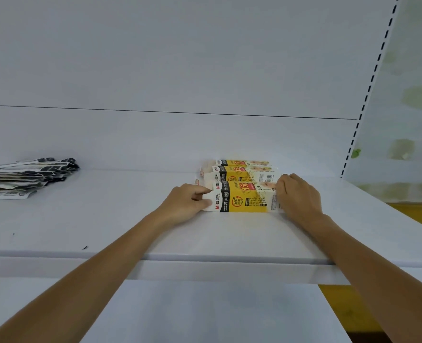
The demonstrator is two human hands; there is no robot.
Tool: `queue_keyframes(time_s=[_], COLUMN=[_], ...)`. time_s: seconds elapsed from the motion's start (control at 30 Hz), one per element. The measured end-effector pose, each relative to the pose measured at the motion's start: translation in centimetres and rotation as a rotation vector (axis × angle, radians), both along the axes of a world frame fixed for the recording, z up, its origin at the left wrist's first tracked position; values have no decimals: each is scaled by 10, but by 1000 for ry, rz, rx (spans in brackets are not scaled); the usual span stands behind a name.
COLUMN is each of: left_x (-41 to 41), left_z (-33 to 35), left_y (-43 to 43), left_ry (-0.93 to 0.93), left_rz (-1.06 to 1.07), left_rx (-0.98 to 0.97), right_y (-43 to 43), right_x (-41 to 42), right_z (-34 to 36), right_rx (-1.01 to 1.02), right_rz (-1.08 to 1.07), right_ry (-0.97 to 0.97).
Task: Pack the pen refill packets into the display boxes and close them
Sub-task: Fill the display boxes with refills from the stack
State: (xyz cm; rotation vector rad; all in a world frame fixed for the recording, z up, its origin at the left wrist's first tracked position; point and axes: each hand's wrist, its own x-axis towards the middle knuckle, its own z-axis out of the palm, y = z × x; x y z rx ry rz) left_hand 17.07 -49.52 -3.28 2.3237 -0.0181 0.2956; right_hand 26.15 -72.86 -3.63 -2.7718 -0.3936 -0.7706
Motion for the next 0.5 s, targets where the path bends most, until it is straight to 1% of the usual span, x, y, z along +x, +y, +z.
queue_keyframes(time_s=[0.07,0.1,0.17,0.2,0.27,0.4,0.5], left_x=[-3,-6,-14,-19,-33,-94,-161], left_z=[6,9,17,20,25,22,20], left_y=[9,16,35,47,75,141,193], left_ry=[-39,-58,-94,-109,-142,-181,-167], left_rz=[-4,-6,31,69,181,436,612], left_rx=[58,82,154,198,266,345,326], right_y=[2,5,19,33,74,191,279], right_x=[-3,-5,-10,-15,-28,-64,-100], right_z=[12,21,39,48,66,85,83], right_rx=[-87,-99,-51,12,119,101,96], right_rz=[-33,-34,54,137,351,704,902], right_ry=[17,34,75,78,16,-101,-107])
